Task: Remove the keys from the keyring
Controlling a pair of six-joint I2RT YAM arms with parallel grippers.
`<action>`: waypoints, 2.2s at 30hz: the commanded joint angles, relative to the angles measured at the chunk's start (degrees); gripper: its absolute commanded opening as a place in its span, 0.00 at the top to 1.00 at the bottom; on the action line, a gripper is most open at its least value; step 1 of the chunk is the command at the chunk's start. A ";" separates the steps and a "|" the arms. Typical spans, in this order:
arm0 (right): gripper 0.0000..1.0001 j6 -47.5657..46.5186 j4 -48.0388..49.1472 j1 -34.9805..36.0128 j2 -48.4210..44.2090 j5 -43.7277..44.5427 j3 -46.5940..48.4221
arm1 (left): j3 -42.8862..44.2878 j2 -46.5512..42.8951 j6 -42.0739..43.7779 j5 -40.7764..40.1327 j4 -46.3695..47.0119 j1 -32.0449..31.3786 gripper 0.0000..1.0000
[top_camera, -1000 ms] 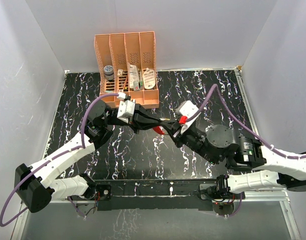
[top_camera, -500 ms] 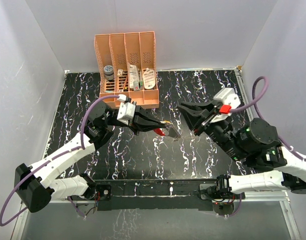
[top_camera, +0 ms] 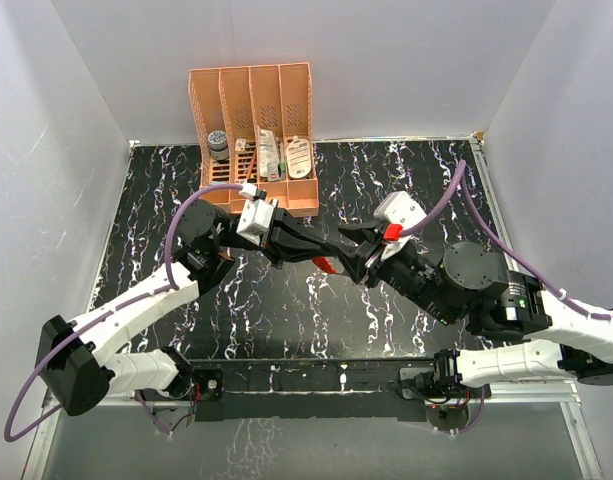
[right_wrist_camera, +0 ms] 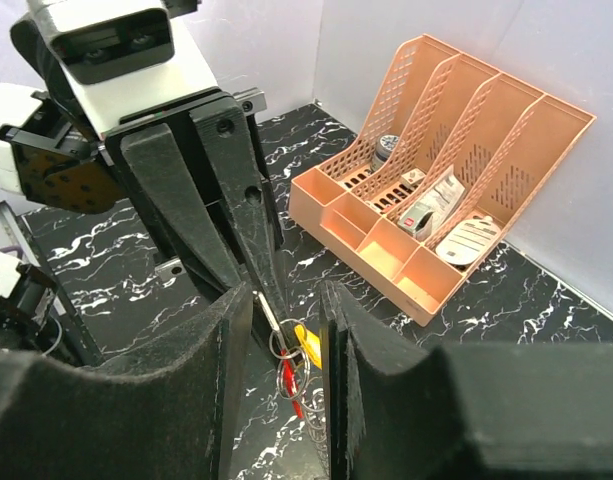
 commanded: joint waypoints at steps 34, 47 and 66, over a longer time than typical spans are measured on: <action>1.00 2.04 3.75 -0.10 -0.34 0.34 -1.67 | 2.36 1.54 -3.00 -0.44 7.78 -0.77 0.83; 1.00 -2.96 16.05 -0.10 -4.60 4.43 -6.08 | -0.21 -0.98 4.69 -3.55 0.13 -0.72 0.63; 1.00 -4.95 21.71 -0.16 -6.61 1.58 -8.20 | -5.71 -2.09 4.50 -26.65 10.39 -0.78 0.67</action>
